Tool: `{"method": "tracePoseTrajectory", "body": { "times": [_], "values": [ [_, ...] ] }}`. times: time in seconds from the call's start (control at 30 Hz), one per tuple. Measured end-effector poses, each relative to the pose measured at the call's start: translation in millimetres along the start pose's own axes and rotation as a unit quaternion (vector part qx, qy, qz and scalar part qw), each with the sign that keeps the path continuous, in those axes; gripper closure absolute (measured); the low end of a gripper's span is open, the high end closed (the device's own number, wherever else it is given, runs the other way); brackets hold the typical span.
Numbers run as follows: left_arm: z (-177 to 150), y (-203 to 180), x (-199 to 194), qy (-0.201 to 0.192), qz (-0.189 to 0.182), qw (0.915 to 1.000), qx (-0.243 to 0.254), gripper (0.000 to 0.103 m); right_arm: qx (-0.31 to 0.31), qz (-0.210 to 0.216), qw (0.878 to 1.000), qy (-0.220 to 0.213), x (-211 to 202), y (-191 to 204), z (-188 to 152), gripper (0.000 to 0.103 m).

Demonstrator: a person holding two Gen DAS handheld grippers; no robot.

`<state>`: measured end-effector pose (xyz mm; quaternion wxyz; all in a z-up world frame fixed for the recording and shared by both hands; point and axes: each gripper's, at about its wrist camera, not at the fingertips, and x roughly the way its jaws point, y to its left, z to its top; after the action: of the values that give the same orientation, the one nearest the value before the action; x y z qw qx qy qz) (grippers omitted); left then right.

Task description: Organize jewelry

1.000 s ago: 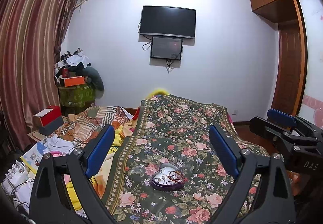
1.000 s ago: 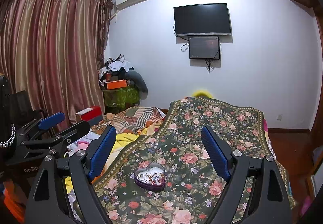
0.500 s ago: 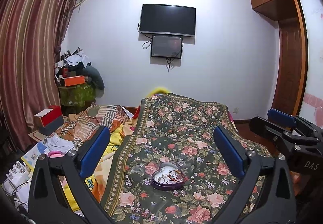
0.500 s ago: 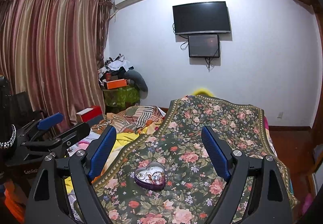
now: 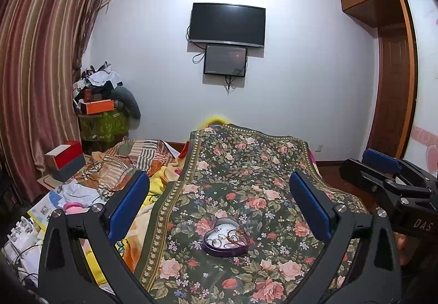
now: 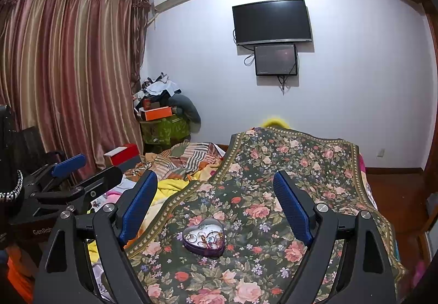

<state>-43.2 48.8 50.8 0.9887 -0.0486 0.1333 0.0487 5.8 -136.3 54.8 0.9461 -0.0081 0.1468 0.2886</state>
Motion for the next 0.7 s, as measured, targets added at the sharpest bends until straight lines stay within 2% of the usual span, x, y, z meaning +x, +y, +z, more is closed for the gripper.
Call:
{"method": "tracePoseTrajectory", "body": {
  "times": [0.53,0.7],
  "values": [
    [1.3,2.0,1.6,0.006,-0.011,0.9999,-0.008,0.001,0.007,-0.002,1.0,-0.001,-0.1,-3.4,1.5,0.014],
    [1.5,2.1,0.3,0.005,-0.011,0.9999,-0.011,0.001,0.009,-0.005,1.0,-0.005,-0.6,-4.7,0.8,0.005]
  ]
}}
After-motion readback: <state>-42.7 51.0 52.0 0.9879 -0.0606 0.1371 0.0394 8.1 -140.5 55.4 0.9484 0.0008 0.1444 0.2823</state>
